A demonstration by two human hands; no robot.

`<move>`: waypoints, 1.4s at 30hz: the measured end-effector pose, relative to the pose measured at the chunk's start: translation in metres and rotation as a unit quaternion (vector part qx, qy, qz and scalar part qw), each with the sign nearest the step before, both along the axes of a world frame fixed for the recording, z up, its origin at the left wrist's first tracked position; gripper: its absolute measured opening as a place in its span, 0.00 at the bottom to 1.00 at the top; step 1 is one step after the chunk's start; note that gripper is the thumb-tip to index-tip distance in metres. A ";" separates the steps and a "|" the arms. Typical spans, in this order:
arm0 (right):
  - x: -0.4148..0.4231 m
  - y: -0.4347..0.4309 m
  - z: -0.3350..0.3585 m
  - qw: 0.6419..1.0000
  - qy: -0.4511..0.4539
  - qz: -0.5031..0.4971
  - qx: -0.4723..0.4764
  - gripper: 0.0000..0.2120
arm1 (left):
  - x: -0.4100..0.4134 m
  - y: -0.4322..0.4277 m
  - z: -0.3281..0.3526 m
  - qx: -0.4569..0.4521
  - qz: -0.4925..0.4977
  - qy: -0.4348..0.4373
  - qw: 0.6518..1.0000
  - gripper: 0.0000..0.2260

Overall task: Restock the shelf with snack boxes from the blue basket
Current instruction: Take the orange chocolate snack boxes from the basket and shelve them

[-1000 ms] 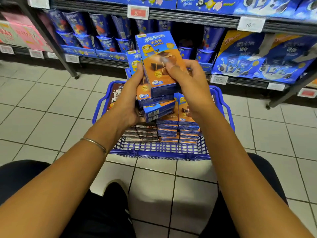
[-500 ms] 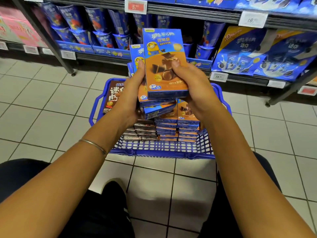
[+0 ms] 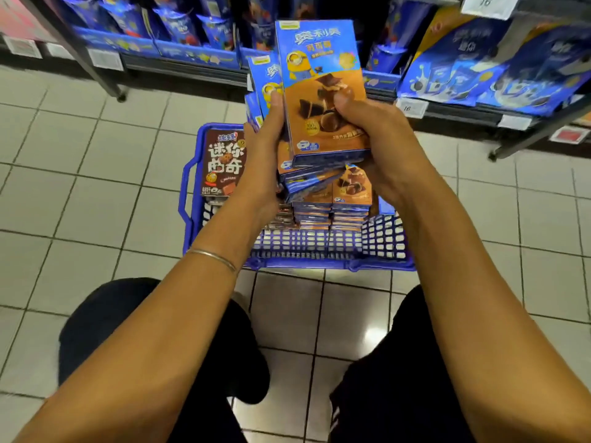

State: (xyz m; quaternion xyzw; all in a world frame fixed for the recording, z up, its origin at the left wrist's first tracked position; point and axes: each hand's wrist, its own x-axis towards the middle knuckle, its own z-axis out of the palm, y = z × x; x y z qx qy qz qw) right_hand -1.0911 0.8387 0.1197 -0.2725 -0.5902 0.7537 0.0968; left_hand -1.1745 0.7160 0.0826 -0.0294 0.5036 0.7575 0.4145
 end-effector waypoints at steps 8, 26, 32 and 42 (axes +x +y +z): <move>0.012 0.004 0.236 0.999 0.019 -0.018 -0.020 0.07 | 0.007 0.008 0.246 0.014 0.007 -0.034 0.999 0.30; 0.134 0.026 0.629 0.988 0.118 0.009 0.095 0.14 | 0.099 0.014 0.651 0.017 0.044 0.227 0.973 0.39; 0.104 0.059 0.720 0.964 0.205 -0.013 0.171 0.15 | 0.065 0.058 0.737 0.111 0.054 0.281 0.952 0.42; 0.032 0.121 0.826 0.936 0.272 -0.073 0.213 0.20 | -0.028 0.135 0.842 0.174 0.015 0.416 0.893 0.26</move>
